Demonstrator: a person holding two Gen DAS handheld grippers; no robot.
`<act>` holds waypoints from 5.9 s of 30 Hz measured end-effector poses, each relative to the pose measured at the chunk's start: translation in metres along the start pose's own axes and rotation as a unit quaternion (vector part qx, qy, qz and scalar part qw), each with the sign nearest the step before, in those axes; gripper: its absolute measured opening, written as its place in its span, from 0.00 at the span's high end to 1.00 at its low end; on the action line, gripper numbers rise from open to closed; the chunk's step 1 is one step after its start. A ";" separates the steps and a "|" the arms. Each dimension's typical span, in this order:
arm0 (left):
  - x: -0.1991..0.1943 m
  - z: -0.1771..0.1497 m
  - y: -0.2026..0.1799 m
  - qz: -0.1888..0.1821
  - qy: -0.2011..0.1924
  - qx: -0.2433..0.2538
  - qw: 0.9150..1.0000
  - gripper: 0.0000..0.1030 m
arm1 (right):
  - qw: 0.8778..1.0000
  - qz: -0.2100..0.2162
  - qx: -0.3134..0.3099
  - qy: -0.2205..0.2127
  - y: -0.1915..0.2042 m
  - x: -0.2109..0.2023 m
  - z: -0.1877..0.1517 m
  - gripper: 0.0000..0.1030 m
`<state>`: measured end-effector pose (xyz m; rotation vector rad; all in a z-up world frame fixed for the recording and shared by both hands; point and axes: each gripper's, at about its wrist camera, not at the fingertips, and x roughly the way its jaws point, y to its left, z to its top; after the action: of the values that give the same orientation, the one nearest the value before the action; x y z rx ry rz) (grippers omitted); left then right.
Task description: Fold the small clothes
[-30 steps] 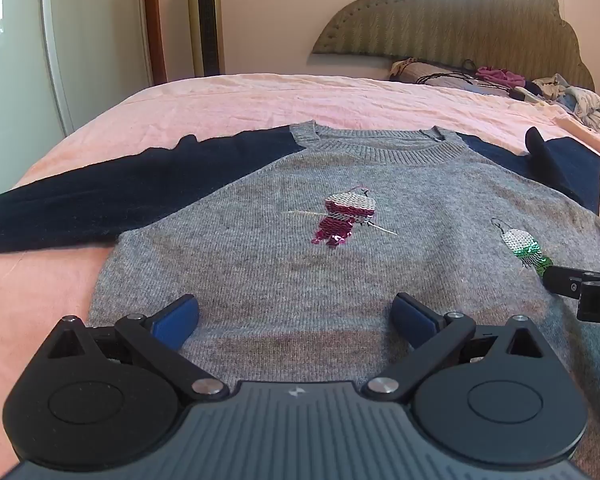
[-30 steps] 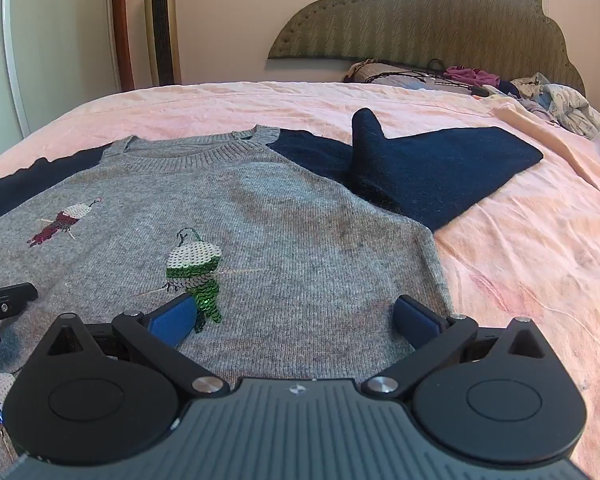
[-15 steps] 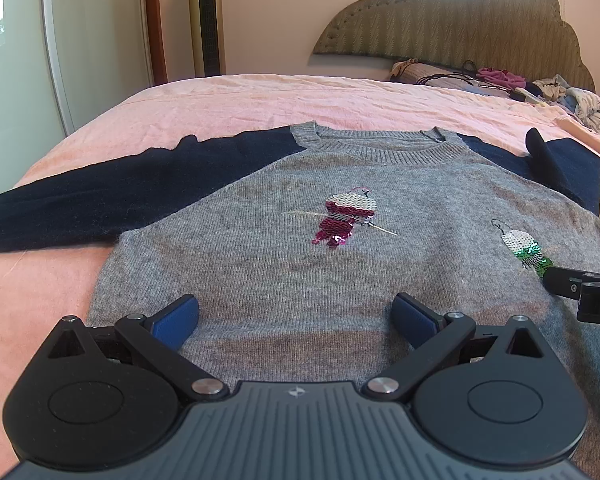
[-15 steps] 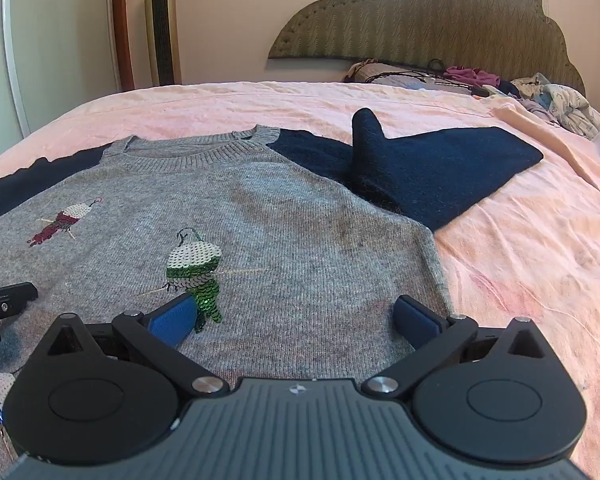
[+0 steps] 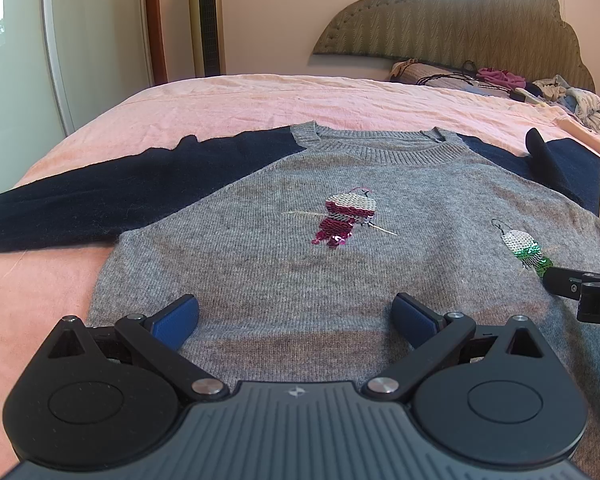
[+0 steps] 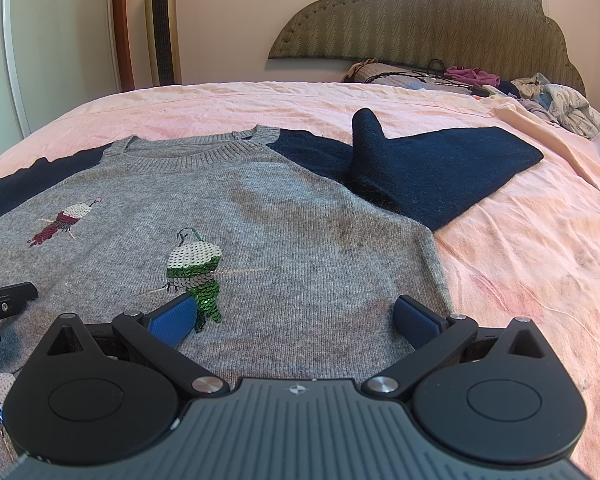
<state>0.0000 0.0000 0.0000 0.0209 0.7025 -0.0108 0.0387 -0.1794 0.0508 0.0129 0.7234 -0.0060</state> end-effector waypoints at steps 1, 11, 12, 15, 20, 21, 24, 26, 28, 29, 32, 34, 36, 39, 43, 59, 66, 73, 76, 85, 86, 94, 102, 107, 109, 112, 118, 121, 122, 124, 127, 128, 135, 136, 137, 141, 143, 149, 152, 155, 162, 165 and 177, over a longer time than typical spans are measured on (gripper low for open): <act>0.000 0.000 0.000 0.000 0.000 0.000 1.000 0.00 | 1.000 0.000 0.000 0.000 0.000 0.000 0.000 0.00; 0.000 0.000 0.000 0.000 0.000 0.000 1.000 0.00 | 1.000 0.000 0.000 0.000 0.000 0.000 0.000 0.00; 0.000 0.000 0.000 0.000 0.000 0.000 1.000 0.00 | 1.000 0.000 0.000 0.000 0.000 0.000 0.000 0.00; 0.000 0.000 0.000 0.000 0.000 0.000 1.000 0.00 | 1.000 0.000 0.000 0.000 0.000 0.000 0.000 0.00; 0.000 0.000 0.000 0.000 0.000 0.000 1.000 0.00 | 1.000 0.000 0.000 0.000 0.000 0.000 0.000 0.00; 0.000 0.000 0.000 0.000 0.000 0.000 1.000 0.00 | 1.000 0.000 0.000 0.000 0.000 0.000 0.000 0.00; 0.000 0.000 0.000 0.000 0.000 0.000 1.000 0.00 | 1.000 0.000 0.000 0.000 0.000 0.000 0.000 0.00; 0.000 0.000 0.000 0.000 0.000 0.000 1.000 0.00 | 1.000 0.000 0.000 0.000 0.000 0.000 0.000 0.00; 0.000 0.000 0.000 0.000 0.000 0.000 1.000 0.00 | 1.000 0.000 0.000 0.000 0.000 0.000 0.000 0.00; 0.000 0.000 0.000 0.000 0.000 0.000 1.000 0.00 | 1.000 0.000 0.000 0.000 0.000 0.000 0.000 0.00; 0.000 0.000 0.000 0.000 0.000 0.000 1.000 0.00 | 1.000 0.000 0.000 0.000 0.000 0.000 0.000 0.00; 0.000 0.000 0.000 0.000 0.000 0.000 1.000 0.00 | 1.000 0.000 0.000 0.000 0.000 0.000 0.000 0.00; 0.000 0.000 0.000 0.000 0.000 0.000 1.000 0.00 | 1.000 0.000 0.000 0.000 0.000 0.000 0.000 0.00; 0.000 0.000 0.000 0.000 0.000 0.000 1.000 0.00 | 1.000 0.000 0.000 0.000 0.000 0.000 0.000 0.00; 0.000 0.000 0.000 0.000 0.000 0.000 1.000 0.00 | 1.000 0.000 0.000 0.000 0.000 0.000 0.000 0.00; 0.000 0.000 0.000 -0.001 -0.001 -0.001 1.000 0.00 | 0.997 0.071 0.032 -0.009 -0.033 -0.012 0.027 0.00; -0.002 0.001 0.001 -0.004 -0.001 -0.003 1.000 0.00 | 0.950 0.135 0.276 -0.062 -0.206 0.022 0.085 0.01; -0.002 0.001 0.001 -0.004 -0.001 -0.003 1.000 0.00 | 0.898 0.069 0.432 -0.053 -0.344 0.104 0.091 0.26; -0.002 0.001 0.001 -0.004 -0.001 -0.003 1.000 0.00 | 0.896 0.064 0.438 -0.037 -0.356 0.137 0.093 0.31; -0.002 0.001 0.001 -0.005 -0.002 -0.005 1.000 0.00 | 0.916 0.045 0.395 -0.060 -0.351 0.148 0.107 0.87; -0.002 0.001 0.001 -0.006 -0.002 -0.005 1.000 0.00 | 0.918 0.054 0.386 -0.076 -0.347 0.137 0.108 0.87; -0.002 0.001 0.002 -0.009 -0.003 -0.008 1.000 0.00 | 0.925 0.250 0.244 -0.149 -0.224 0.022 0.141 0.87; -0.002 0.001 0.002 -0.009 -0.003 -0.009 1.000 0.00 | 0.919 0.363 0.154 -0.030 -0.076 0.022 0.120 0.39; -0.006 0.002 0.009 -0.023 -0.010 -0.028 0.999 0.00 | 0.918 0.342 0.193 -0.043 -0.112 0.002 0.074 0.37; -0.011 0.007 0.016 -0.037 -0.006 -0.065 0.997 0.00 | 0.924 0.322 0.204 -0.041 -0.132 0.000 0.057 0.37; -0.010 0.032 0.041 -0.124 0.012 -0.176 0.976 0.00 | 0.934 0.291 0.204 -0.042 -0.155 0.002 0.034 0.36; 0.037 0.071 0.042 -0.198 0.054 -0.275 0.939 0.38 | 0.935 0.282 0.212 -0.032 -0.160 0.012 0.011 0.22; 0.067 0.077 0.024 -0.137 0.088 -0.249 0.955 0.75 | 0.932 0.295 0.206 -0.033 -0.158 0.011 0.008 0.14; 0.067 0.080 0.018 -0.123 0.072 -0.232 0.962 0.76 | 0.932 0.297 0.207 -0.034 -0.158 0.010 0.009 0.14; 0.065 0.084 0.005 -0.097 0.064 -0.205 0.972 0.77 | 0.930 0.301 0.209 -0.034 -0.159 0.010 0.008 0.13; 0.057 0.088 -0.001 -0.090 0.058 -0.204 0.973 0.77 | 0.929 0.305 0.209 -0.034 -0.159 0.010 0.009 0.11; 0.054 0.089 0.000 -0.094 0.056 -0.212 0.971 0.76 | 0.928 0.306 0.209 -0.034 -0.159 0.010 0.009 0.11; 0.047 0.066 0.048 -0.107 0.069 -0.322 0.938 0.46 | 0.929 0.308 0.203 -0.032 -0.157 0.010 0.010 0.09; 0.050 0.064 0.051 -0.109 0.073 -0.328 0.935 0.47 | 0.929 0.308 0.202 -0.032 -0.157 0.011 0.010 0.08; 0.052 0.062 0.052 -0.112 0.070 -0.331 0.934 0.47 | 0.929 0.308 0.202 -0.032 -0.157 0.011 0.010 0.08; 0.056 0.065 0.051 -0.108 0.063 -0.339 0.932 0.48 | 0.929 0.310 0.202 -0.032 -0.157 0.012 0.010 0.07; 0.061 0.070 0.045 -0.094 0.062 -0.323 0.940 0.63 | 0.929 0.309 0.200 -0.032 -0.156 0.012 0.010 0.06; 0.036 0.084 0.025 -0.050 0.031 -0.227 0.972 0.95 | 0.930 0.309 0.198 -0.032 -0.156 0.013 0.010 0.06; 0.007 0.086 0.037 -0.033 -0.007 -0.215 0.976 0.95 | 0.930 0.309 0.197 -0.032 -0.156 0.014 0.010 0.06; 0.013 0.072 0.051 -0.013 0.014 -0.201 0.979 0.95 | 0.930 0.310 0.193 -0.032 -0.155 0.014 0.011 0.04; -0.003 0.044 0.049 0.002 0.031 -0.187 0.982 0.92 | 0.935 0.340 0.102 0.012 -0.130 -0.008 0.017 0.02; -0.023 0.049 0.044 0.024 -0.003 -0.171 0.985 0.91 | 0.919 0.385 0.077 -0.012 -0.129 -0.033 0.034 0.01; 0.042 0.056 0.018 -0.027 0.006 -0.120 0.992 0.64 | 0.985 0.171 0.030 -0.009 -0.129 0.103 0.093 0.00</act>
<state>0.0685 0.0169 0.0154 -0.2292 0.7127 0.0229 0.1766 -0.3100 0.0512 0.1936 0.6954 0.3009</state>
